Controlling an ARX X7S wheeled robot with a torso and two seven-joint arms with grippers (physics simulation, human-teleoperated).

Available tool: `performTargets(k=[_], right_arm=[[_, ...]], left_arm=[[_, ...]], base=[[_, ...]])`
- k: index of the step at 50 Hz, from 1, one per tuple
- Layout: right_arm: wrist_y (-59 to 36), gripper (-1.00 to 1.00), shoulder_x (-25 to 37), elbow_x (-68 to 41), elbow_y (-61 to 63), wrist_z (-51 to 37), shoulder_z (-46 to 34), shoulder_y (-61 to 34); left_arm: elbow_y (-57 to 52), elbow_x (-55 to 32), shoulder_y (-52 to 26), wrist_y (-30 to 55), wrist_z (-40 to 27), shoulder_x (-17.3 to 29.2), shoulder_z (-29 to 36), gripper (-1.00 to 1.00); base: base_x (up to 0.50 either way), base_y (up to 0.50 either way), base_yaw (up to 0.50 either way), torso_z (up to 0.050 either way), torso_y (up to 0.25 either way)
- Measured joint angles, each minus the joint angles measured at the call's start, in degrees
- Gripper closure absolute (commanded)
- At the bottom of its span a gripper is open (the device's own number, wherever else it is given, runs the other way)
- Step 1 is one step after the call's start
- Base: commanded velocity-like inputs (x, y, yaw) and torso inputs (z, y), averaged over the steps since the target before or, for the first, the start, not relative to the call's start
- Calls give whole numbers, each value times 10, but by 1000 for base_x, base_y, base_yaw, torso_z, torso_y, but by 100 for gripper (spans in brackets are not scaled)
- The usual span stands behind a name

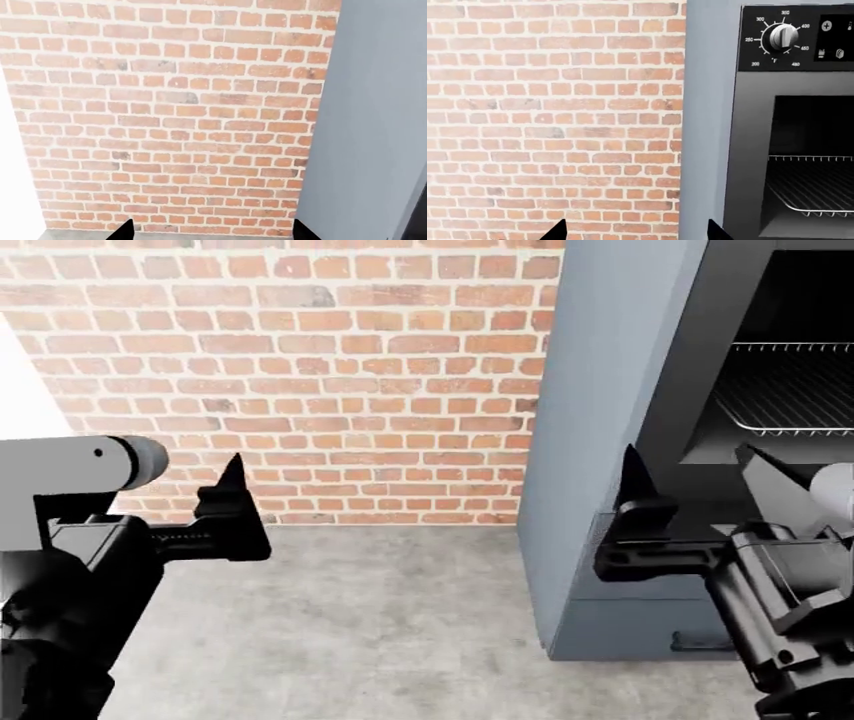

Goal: Fully slide the oven rack out.

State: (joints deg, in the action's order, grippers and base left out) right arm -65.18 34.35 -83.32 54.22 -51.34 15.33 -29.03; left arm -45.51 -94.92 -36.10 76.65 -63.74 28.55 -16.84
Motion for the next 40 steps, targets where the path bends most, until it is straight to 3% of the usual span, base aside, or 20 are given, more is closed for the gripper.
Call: performTargets(k=[7, 18, 30, 40], right_arm=[[3, -100, 89, -158, -16, -106, -27, -95], [17, -100, 196, -309, -47, -189, -65, -199], [27, -100, 251, -375, -72, -217, -84, -252], [30, -100, 270, -393, -84, -216, -62, -242]], left_arm=[[31, -137, -72, -26, -94, 86, 28, -100], [81, -267, -154, -69, -156, 172, 71, -100], [91, -323, -178, -100, -184, 218, 94, -100], [98, -336, -199, -115, -194, 231, 127, -100]], base=[[0, -216, 0, 49, 0], [0, -500, 0, 14, 0], [0, -500, 0, 0, 0], [0, -500, 0, 0, 0]])
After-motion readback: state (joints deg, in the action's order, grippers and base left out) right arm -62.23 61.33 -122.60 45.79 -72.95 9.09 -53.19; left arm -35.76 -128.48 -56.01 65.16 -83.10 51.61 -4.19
